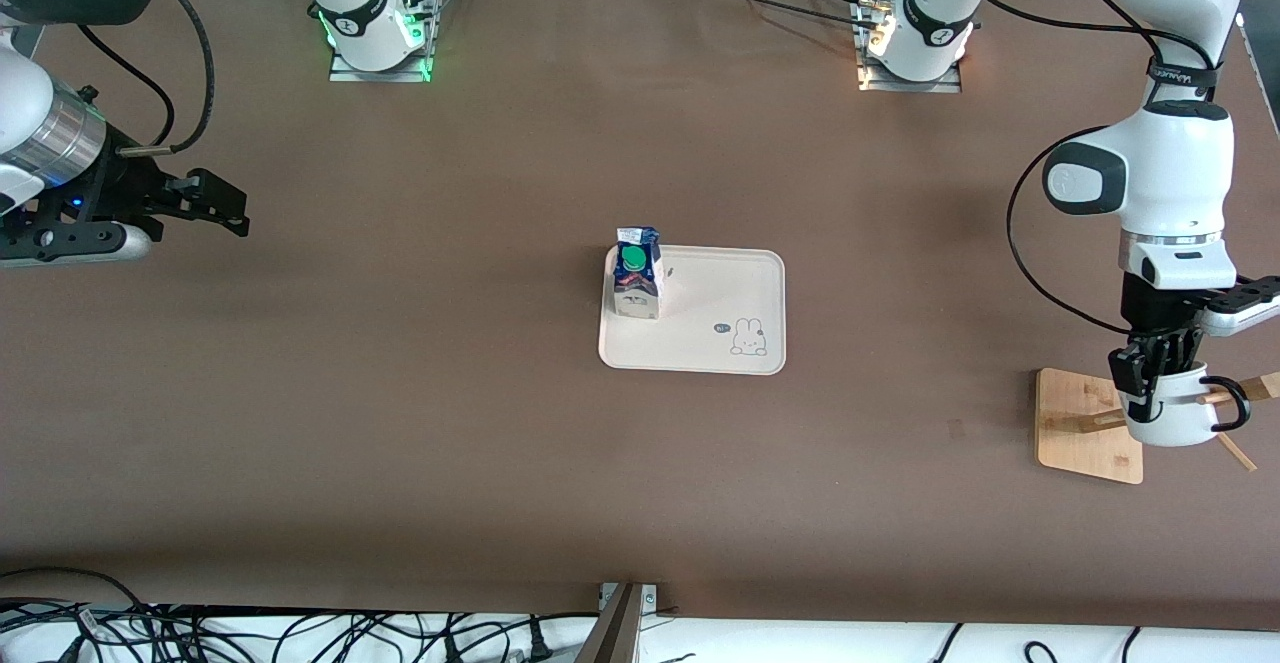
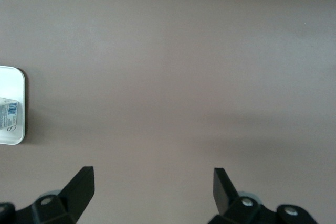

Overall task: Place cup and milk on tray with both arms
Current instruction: 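Lower the left gripper and grasp the white mug's rim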

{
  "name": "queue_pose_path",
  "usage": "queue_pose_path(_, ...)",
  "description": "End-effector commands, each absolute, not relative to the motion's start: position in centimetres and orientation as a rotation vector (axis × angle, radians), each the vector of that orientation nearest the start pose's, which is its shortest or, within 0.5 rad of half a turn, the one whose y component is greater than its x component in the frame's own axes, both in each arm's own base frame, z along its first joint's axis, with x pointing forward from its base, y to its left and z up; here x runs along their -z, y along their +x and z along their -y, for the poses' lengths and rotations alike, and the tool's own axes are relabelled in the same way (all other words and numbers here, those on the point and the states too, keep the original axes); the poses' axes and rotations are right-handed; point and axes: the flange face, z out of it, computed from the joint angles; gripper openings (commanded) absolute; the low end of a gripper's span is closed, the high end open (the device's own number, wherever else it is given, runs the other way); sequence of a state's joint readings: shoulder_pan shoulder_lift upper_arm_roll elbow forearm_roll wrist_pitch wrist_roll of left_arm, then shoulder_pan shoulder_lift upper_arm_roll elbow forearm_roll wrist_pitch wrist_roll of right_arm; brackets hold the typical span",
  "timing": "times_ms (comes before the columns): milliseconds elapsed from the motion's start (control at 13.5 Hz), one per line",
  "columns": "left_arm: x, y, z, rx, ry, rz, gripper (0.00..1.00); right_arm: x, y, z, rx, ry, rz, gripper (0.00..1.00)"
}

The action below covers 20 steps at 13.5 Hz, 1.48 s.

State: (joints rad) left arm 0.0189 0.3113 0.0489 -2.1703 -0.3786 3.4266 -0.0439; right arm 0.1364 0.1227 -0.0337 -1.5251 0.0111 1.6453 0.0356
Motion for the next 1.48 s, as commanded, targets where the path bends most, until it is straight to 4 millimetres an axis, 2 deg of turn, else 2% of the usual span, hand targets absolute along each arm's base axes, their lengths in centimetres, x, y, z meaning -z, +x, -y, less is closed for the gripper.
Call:
queue_pose_path(0, -36.3, 60.2, -8.0, 1.43, -2.754, 0.691, 0.0, -58.7, 59.7, -6.3, 0.008, -3.143, 0.102, 1.0)
queue_pose_path(371, -37.8, 60.2, -7.3, 1.47, -2.753, 0.686, 0.0, -58.5, 59.8, -6.3, 0.003, -3.145, 0.099, 1.0)
queue_pose_path(668, -39.1, 60.0, -5.3, 1.504, -2.774, 0.658, 0.0, -58.5, 59.8, -6.3, 0.003, -3.145, 0.099, 1.0)
queue_pose_path(965, -39.5, 59.6, -4.8, 1.506, -2.782, 0.651, 0.0, -58.5, 59.9, -6.3, 0.008, -3.145, 0.099, 1.0)
queue_pose_path(1114, -39.6, 59.5, -3.4, 1.505, -2.81, 0.642, 0.0, -58.5, 59.9, -6.3, 0.008, -3.145, 0.099, 1.0)
queue_pose_path(1262, -39.3, 59.3, -3.2, 1.485, -2.825, 0.648, 0.0, -58.5, 59.9, -6.3, 0.01, -3.145, 0.099, 1.0)
queue_pose_path(1410, -39.1, 59.0, -1.8, 1.479, -2.85, 0.623, 0.0, -58.6, 59.9, -6.3, 0.013, -3.145, 0.099, 1.0)
